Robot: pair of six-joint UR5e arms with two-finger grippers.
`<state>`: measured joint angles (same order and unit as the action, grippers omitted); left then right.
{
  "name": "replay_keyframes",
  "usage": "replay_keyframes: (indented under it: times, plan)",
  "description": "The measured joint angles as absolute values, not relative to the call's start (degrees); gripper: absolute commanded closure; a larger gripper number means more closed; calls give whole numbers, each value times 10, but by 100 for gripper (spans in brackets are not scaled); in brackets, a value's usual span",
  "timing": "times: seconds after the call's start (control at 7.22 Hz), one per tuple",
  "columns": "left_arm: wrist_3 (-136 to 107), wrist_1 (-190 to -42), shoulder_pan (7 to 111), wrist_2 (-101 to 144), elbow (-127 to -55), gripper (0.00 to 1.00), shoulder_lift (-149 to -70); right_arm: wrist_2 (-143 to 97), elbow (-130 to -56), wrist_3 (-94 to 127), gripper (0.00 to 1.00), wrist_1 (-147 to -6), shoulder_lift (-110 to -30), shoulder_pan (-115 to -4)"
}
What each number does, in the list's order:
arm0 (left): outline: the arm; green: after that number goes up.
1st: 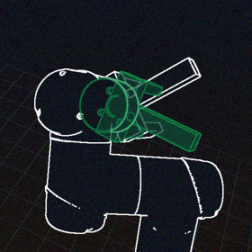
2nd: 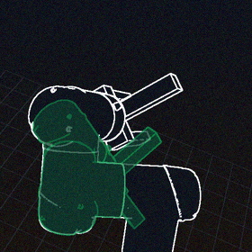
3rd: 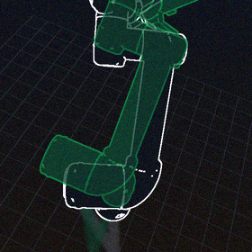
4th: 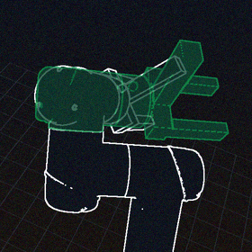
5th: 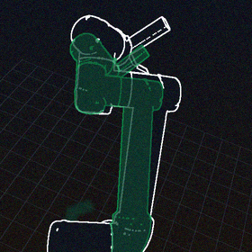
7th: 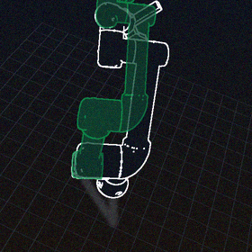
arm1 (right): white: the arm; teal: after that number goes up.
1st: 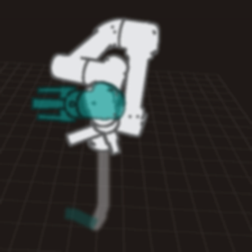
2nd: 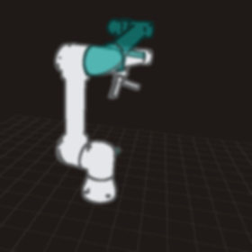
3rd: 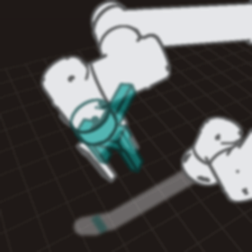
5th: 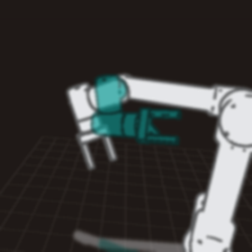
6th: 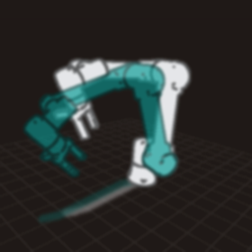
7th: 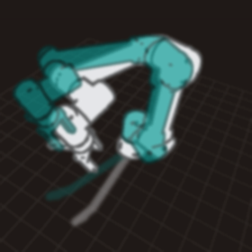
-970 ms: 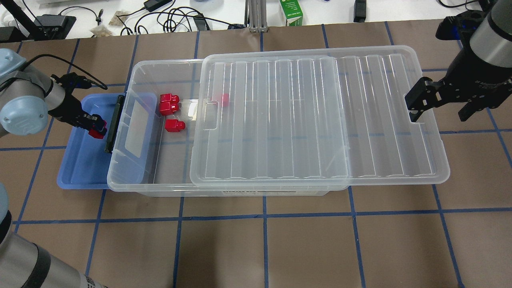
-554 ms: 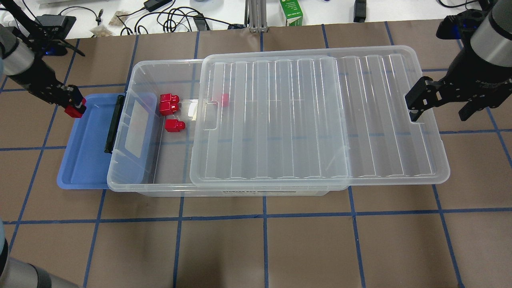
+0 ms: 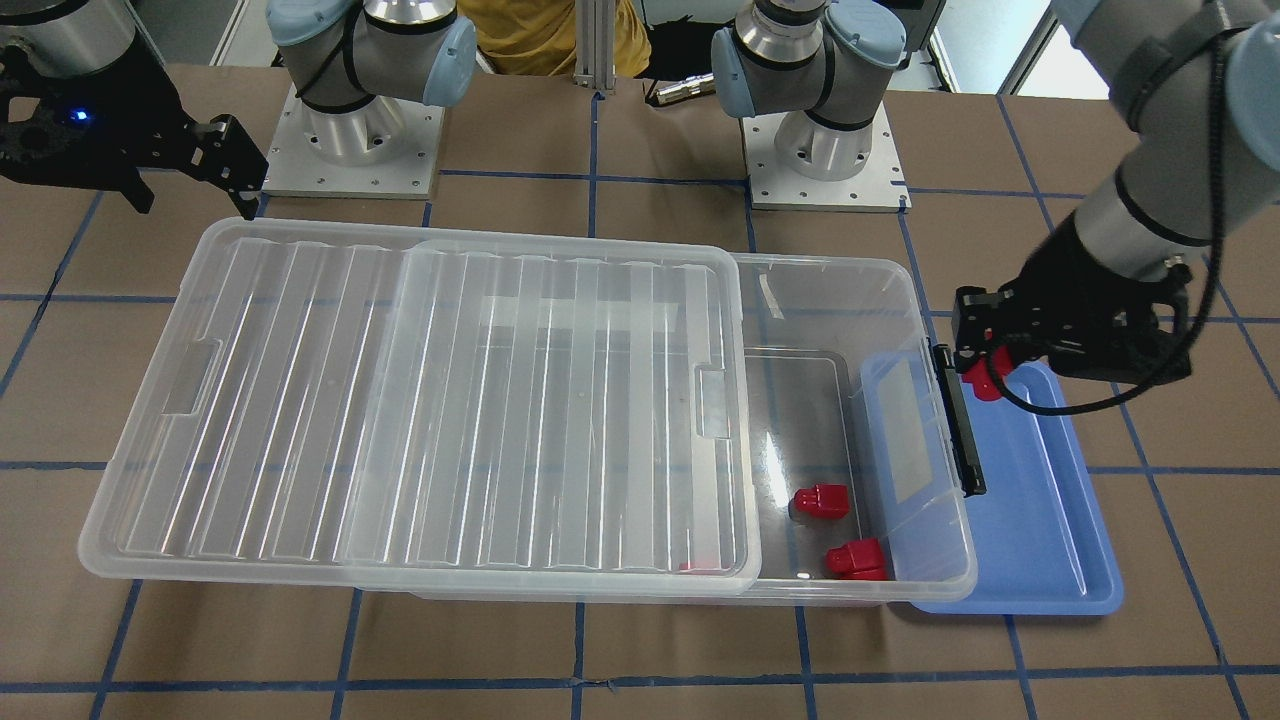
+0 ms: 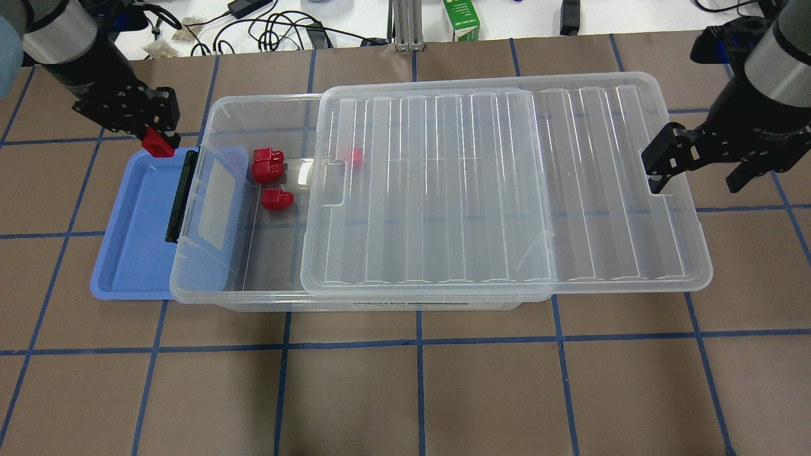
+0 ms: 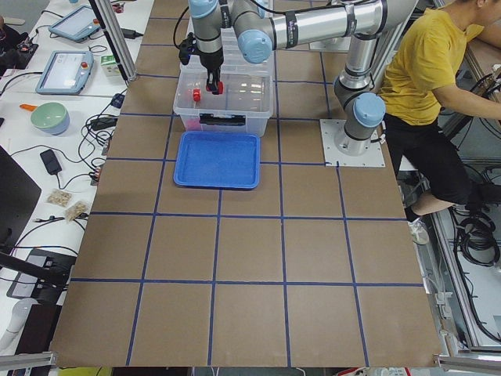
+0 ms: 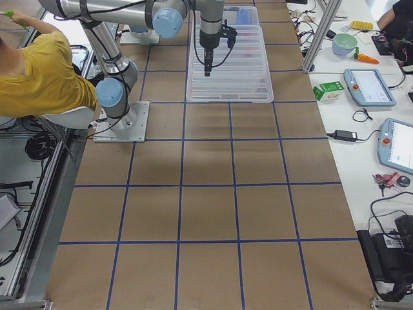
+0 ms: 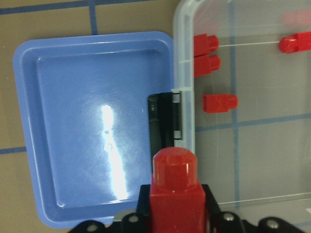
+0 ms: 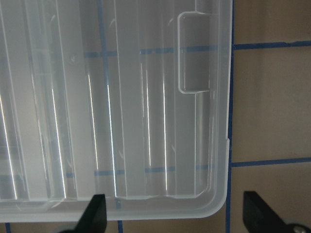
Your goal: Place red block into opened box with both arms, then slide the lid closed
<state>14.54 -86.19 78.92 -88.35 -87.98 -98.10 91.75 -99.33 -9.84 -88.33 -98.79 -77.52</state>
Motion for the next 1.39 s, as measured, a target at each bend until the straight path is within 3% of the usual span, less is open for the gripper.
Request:
replay_keyframes:
  times: [0.69,1.39]
  plan:
    - [68,-635,851,-888,-1055,94,-995,917,-995,-99,0,-883,-988,-775]
    - [58,-606,860,-888,-1102,94,-1025,917,-997,-99,0,-883,-988,-775]
